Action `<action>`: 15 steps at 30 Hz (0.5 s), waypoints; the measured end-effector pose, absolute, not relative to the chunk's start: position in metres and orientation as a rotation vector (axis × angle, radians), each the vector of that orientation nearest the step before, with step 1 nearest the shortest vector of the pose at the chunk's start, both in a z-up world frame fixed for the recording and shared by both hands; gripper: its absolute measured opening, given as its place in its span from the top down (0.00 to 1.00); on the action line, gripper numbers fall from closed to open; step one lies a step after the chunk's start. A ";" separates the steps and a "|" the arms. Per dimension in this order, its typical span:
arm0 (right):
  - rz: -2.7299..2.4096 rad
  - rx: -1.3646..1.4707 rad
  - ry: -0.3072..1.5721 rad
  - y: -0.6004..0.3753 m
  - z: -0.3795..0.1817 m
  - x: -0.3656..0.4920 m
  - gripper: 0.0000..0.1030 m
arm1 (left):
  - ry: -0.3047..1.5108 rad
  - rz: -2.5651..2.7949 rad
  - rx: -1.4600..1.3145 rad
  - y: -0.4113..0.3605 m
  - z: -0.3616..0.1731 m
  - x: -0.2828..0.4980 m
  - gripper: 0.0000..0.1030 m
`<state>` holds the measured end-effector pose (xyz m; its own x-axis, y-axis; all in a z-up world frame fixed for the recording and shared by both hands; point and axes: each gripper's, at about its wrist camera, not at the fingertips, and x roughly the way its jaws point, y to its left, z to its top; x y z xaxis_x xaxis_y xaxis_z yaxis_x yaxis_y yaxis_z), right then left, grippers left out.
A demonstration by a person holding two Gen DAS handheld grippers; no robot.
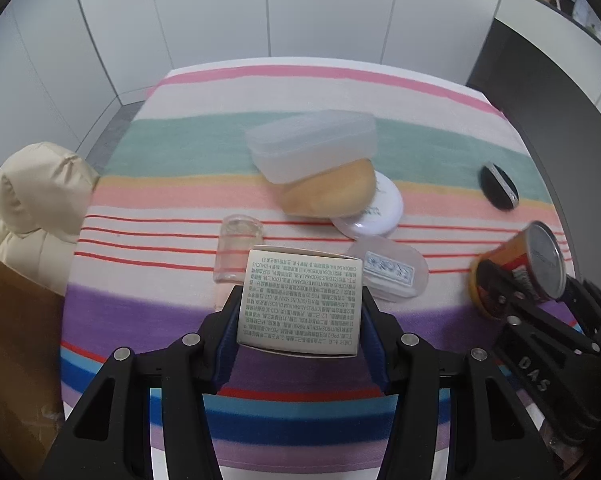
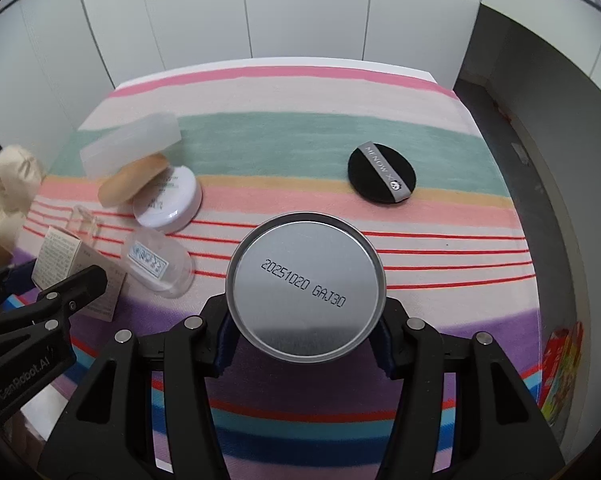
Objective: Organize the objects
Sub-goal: 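Grasp the cream square box with the left tool while the right tool grasps the red can, then lift the cream box with the left tool while the right tool lifts the red can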
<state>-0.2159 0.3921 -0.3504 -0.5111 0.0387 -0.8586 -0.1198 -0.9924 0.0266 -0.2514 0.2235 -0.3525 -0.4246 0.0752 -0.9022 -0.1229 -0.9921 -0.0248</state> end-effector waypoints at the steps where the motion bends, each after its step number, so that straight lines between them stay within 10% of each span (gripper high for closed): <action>1: 2.650 -1.498 0.138 0.394 -0.348 -0.216 0.45 | 0.051 2.558 -1.612 0.221 -0.350 -0.251 0.48; 15: 2.657 -1.346 0.157 0.422 -0.265 -0.213 0.45 | 0.071 2.650 -1.434 0.221 -0.254 -0.258 0.48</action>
